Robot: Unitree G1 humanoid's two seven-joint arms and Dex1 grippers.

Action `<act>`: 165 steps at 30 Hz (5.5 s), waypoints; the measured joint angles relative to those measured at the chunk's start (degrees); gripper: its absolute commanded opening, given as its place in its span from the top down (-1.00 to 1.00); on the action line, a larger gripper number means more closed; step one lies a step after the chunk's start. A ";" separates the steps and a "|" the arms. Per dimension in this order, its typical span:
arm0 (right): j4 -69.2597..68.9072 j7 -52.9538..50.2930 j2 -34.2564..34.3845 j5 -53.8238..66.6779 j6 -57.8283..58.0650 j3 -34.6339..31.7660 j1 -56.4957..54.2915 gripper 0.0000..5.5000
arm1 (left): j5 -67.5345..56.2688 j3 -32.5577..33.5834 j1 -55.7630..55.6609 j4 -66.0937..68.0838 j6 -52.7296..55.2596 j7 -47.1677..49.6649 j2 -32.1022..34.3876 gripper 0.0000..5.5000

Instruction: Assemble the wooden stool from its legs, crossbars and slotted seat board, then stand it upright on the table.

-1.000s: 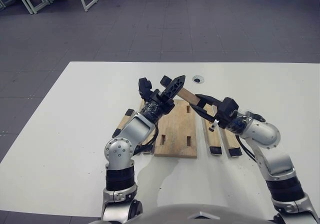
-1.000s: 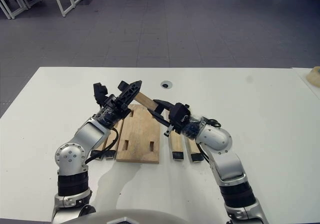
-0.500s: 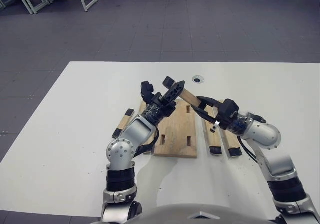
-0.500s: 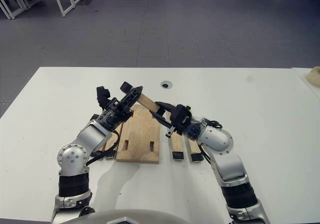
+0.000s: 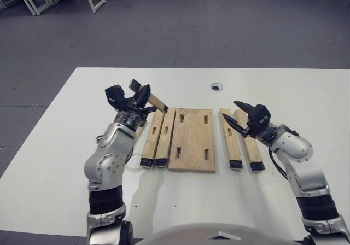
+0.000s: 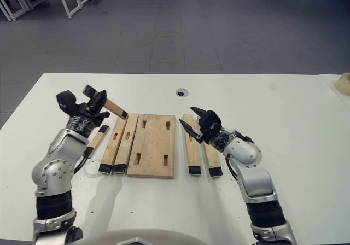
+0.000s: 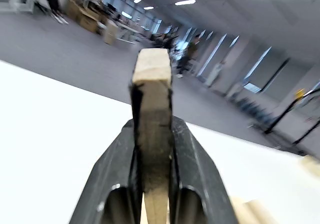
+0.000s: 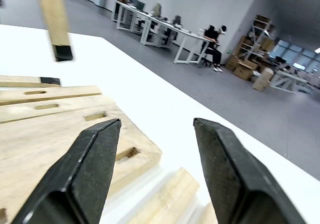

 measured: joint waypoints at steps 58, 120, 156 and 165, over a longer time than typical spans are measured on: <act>0.50 -1.70 -0.06 -5.53 -2.51 0.86 1.93 0.04 | 25.67 -7.52 11.72 1.18 -8.01 1.61 -4.41 0.85; 1.06 -3.58 1.23 -8.09 -3.97 2.89 2.63 0.04 | 17.34 3.38 -17.04 -6.56 -0.86 -1.65 0.77 0.29; 1.39 -3.34 0.84 -8.66 -4.61 2.88 3.90 0.04 | 27.89 -8.81 31.97 -0.35 -9.60 -10.09 -3.10 0.15; 1.30 -3.05 4.71 3.53 4.51 -2.75 1.20 -0.04 | 17.60 -2.73 17.65 -1.12 -4.90 -9.93 -5.83 0.25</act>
